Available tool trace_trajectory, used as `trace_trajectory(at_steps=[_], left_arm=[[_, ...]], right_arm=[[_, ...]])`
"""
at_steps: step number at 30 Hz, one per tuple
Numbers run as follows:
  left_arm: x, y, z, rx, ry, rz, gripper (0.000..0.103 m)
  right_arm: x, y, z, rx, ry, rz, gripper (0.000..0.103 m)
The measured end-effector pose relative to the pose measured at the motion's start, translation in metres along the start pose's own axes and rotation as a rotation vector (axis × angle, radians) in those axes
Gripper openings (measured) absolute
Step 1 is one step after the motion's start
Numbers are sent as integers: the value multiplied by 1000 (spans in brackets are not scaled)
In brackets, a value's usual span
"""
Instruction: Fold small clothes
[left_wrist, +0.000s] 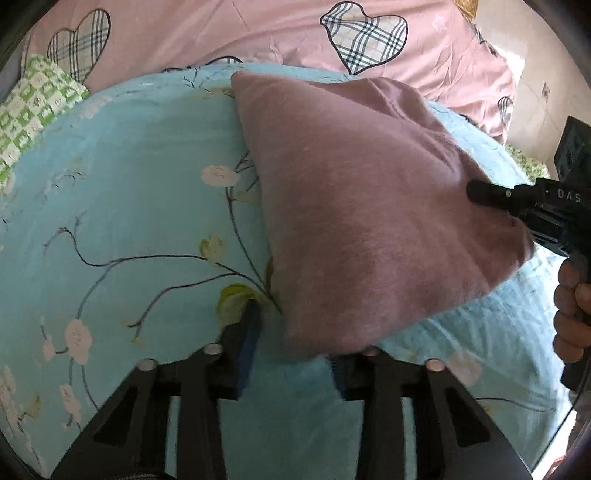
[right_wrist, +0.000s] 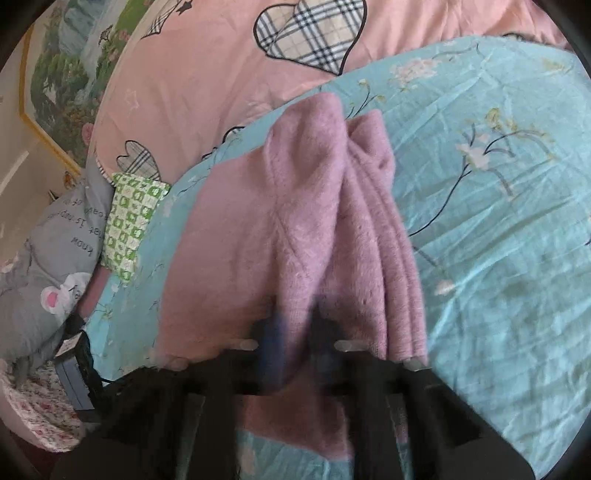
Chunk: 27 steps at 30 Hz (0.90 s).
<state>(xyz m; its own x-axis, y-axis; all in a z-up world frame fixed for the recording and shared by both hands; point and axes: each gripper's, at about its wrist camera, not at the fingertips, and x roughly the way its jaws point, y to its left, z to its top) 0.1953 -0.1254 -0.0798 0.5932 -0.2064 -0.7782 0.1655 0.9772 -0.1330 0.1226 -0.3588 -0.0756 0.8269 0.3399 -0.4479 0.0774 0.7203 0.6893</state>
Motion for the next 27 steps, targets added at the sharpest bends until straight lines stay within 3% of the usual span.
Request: trace_trajectory(at_steps=[5,12,16,22,26,27], left_arm=[[4,0,8,-38,33,-37,17],[10,6,8,-61,87,-59,15],[6,5,6,-28,105,-81,17],[-18,14,-10,40,118,-148,19],[-38,29,-11,-1,96,-237,51],[-40,32,-5,-21,87,-260,60]], right_arm=[[-52,15,17,-38,-145,50,9],[-17,-25,-6,-36,-14,-145,9],[-21,-45,-9,68,-49,-75,9],[-35,-39,-6,69,-56,-74,17],[-50,-25,2,40,-94,-105,23],[-50,-21,4,32,-100,-108,34]])
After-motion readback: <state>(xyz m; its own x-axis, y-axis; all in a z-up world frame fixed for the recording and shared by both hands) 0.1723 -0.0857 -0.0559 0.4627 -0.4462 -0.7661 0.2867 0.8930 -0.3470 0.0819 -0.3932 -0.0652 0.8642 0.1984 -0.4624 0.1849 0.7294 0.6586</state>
